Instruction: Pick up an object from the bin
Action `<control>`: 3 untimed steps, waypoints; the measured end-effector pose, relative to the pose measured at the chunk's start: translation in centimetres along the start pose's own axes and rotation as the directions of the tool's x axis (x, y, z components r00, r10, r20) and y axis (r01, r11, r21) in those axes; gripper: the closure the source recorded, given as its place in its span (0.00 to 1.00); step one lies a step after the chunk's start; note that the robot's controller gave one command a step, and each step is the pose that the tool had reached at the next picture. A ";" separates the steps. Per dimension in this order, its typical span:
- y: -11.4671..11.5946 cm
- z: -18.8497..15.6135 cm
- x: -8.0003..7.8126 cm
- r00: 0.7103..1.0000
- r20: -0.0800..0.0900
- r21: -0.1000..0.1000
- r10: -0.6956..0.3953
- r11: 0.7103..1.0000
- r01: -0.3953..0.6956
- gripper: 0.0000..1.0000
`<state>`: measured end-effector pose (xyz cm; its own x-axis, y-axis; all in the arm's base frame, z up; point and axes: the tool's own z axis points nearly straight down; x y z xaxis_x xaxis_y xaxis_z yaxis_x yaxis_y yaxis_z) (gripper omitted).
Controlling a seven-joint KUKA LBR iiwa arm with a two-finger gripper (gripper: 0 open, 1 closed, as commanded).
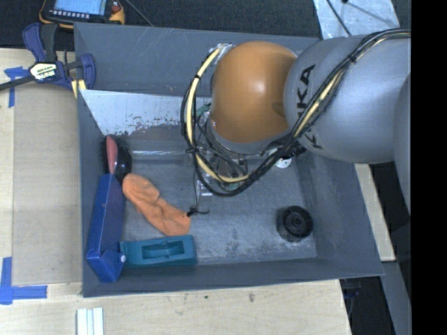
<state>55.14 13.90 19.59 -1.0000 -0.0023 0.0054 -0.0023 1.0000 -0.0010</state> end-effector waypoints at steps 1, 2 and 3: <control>0.0 -0.5 -0.2 1.000 0.008 -0.002 0.002 1.000 -0.002 0.00; 2.3 6.4 1.4 1.000 0.012 -0.003 0.019 1.000 -0.019 0.00; 4.3 7.7 2.7 0.984 0.004 -0.001 0.176 0.984 -0.176 0.00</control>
Offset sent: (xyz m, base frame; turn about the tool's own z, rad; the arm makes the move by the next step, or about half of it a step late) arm -0.0304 0.0425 -0.1259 0.0334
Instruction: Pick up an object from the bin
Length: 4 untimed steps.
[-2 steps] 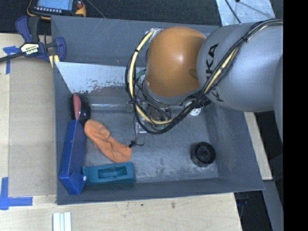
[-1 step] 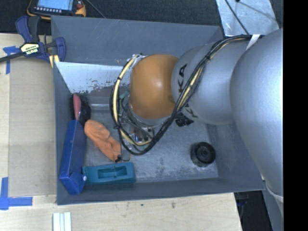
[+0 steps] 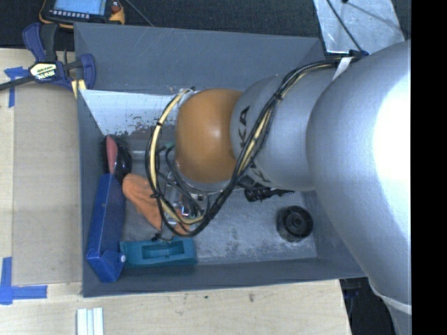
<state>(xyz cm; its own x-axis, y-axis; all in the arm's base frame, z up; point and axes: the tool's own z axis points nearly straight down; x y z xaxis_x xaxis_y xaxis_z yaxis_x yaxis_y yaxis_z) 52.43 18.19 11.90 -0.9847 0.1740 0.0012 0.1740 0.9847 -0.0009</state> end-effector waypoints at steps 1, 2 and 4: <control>-1.1 -1.3 -0.1 1.000 0.002 -0.001 0.001 1.000 -0.001 0.00; -0.8 3.4 -1.2 0.991 0.008 -0.006 0.137 0.991 -0.137 0.00; -1.1 2.3 -1.1 0.988 0.002 -0.002 0.156 0.988 -0.156 1.00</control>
Offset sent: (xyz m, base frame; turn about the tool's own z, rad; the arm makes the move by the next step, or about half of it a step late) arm 0.0106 -0.0091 -0.0490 0.1541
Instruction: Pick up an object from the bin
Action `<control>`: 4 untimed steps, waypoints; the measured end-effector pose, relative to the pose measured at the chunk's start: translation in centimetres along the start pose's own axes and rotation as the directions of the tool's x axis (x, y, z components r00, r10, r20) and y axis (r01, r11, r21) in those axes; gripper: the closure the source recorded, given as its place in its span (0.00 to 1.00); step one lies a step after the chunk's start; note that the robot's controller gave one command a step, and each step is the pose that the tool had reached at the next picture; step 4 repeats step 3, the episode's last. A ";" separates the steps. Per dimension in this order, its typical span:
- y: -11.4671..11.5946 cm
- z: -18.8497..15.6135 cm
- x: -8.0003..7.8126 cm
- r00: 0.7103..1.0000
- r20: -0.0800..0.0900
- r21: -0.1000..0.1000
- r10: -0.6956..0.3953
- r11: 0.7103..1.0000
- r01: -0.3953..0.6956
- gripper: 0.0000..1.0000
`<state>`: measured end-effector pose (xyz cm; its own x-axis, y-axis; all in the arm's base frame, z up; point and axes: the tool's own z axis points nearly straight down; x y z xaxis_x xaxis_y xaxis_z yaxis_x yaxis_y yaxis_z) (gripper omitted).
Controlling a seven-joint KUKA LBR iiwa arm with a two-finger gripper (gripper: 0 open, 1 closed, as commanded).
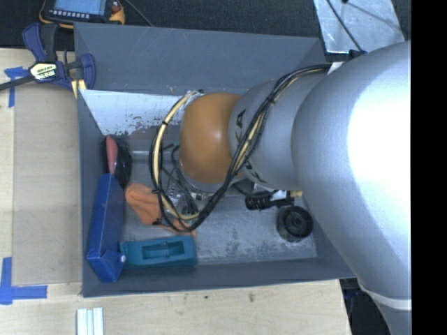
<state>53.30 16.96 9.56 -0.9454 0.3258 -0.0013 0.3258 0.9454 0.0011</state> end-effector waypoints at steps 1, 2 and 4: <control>-0.1 -0.4 0.1 1.000 -0.003 0.003 0.000 1.000 0.000 1.00; -0.1 -2.0 0.1 1.000 -0.003 0.002 0.001 1.000 -0.001 1.00; 0.0 -3.2 -0.1 1.000 0.001 -0.001 0.000 1.000 0.000 1.00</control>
Offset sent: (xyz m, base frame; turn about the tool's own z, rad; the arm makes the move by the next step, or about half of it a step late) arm 0.0000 0.0001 0.0438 0.0000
